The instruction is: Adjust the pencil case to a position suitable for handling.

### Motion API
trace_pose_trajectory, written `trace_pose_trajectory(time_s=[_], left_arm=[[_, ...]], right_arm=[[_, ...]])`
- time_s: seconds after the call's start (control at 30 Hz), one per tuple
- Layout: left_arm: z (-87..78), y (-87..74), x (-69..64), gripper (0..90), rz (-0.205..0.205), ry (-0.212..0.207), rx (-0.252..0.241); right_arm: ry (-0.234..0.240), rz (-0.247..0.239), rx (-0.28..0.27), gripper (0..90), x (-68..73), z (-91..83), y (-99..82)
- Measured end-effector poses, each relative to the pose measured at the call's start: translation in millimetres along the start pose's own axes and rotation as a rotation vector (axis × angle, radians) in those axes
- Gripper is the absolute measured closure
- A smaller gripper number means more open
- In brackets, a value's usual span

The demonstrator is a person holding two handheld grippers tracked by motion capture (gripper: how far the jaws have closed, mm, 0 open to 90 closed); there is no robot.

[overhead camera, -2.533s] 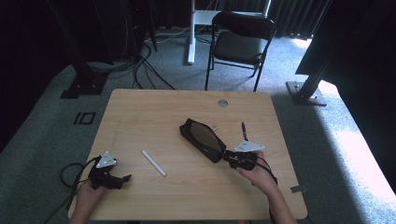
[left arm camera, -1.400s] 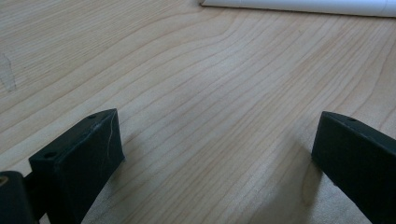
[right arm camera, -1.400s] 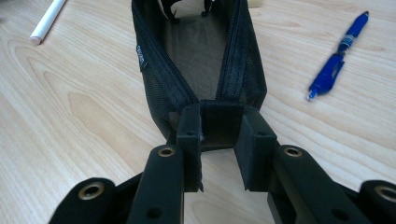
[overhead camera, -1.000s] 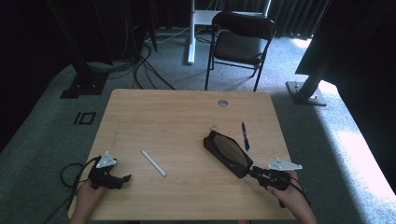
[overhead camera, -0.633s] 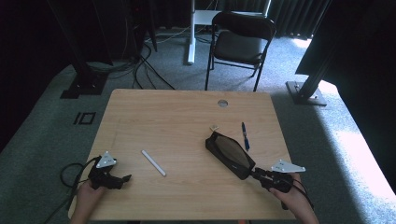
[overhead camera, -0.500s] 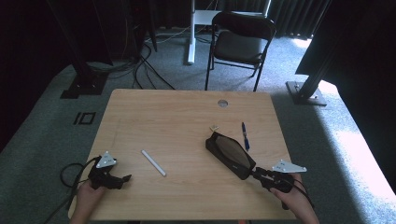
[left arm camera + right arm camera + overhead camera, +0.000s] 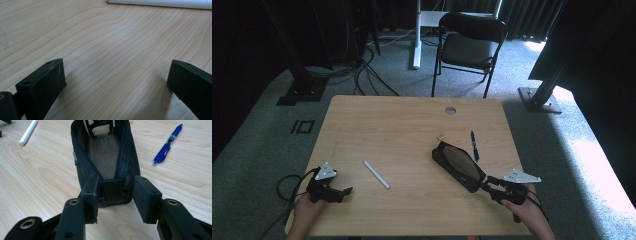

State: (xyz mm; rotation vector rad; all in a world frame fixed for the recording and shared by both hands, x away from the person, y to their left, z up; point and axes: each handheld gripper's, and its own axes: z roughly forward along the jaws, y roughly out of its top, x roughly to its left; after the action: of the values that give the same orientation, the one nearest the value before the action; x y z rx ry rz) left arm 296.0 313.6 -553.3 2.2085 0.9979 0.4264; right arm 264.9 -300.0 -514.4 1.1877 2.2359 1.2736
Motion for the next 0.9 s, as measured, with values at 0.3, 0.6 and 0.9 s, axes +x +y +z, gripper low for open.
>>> trace_pose_trajectory(time_s=[0.3,0.6,0.9], left_arm=[[0.1,0.0,0.1,2.2,-0.003,0.002,-0.001],[0.0,0.0,0.2,2.2,-0.002,0.002,0.000],[0.0,0.0,0.0,2.2,-0.005,0.003,0.000]], right_arm=[[-0.002,0.007,-0.023,53.2,-1.9,-3.6,4.9],[0.002,-0.001,-0.071,51.0,0.4,-13.3,22.2],[0.000,-0.033,-0.101,50.2,5.1,-15.0,45.5]])
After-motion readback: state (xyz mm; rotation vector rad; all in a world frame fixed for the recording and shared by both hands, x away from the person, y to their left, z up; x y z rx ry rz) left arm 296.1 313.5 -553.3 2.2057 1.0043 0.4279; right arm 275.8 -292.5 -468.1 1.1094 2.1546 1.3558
